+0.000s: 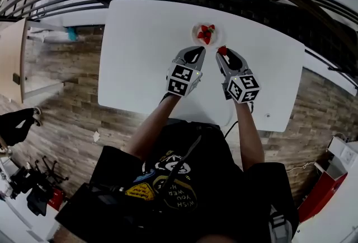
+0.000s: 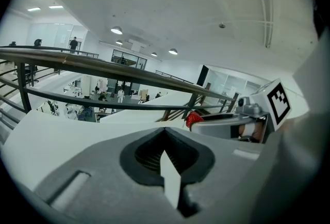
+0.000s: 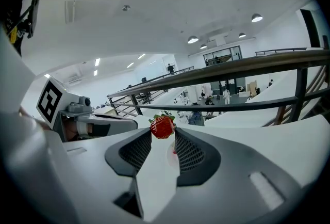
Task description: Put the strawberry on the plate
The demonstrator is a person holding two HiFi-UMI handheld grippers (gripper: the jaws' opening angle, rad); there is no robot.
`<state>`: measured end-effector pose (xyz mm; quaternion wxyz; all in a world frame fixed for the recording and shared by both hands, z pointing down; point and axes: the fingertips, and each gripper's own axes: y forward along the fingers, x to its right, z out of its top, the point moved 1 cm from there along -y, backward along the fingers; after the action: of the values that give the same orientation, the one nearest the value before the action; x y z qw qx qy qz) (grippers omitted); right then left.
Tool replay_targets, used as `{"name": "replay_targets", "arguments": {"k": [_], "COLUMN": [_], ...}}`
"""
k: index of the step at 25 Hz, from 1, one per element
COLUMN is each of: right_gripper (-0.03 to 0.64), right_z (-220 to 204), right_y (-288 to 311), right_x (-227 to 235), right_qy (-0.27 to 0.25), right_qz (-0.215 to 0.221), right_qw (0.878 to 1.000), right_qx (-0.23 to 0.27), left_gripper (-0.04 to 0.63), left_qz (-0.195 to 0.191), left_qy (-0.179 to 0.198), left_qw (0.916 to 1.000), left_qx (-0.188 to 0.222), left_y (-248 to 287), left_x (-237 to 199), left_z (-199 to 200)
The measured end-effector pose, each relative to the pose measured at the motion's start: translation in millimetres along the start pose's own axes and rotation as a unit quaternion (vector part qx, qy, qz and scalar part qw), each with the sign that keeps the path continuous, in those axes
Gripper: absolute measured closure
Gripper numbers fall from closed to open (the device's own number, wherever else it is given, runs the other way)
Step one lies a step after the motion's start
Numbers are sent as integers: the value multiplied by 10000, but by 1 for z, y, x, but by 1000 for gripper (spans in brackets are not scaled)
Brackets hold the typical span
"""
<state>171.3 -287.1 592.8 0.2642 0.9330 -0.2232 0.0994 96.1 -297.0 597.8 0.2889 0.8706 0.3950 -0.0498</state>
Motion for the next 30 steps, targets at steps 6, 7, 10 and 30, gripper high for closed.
{"name": "replay_targets", "arguments": {"k": [6,7,10,30], "right_gripper": [471,471,471,471], "right_z": [-16,-19,-24,-66], "right_y": [25,27,39,99], "right_x": [16,19,26,76], "right_qy": [-34,-30,-40,27], "right_qz": [-51,-60,-69,-208], "right_qw": [9997,9996,9992,9944], "right_qx": [-253,-290,-398,-1035], "left_gripper": [595,595,595,595], "left_qz": [45,60,143,275], "left_qy": [-175,-172,-148,-249], "left_qw": [9998,9998,9996,9968], "left_qx": [-99,-130,-203,-715], "left_y": [18,20,25,80], "left_x": [-17,-19,-30,-78], "left_z": [-14,-16,-18,-52]}}
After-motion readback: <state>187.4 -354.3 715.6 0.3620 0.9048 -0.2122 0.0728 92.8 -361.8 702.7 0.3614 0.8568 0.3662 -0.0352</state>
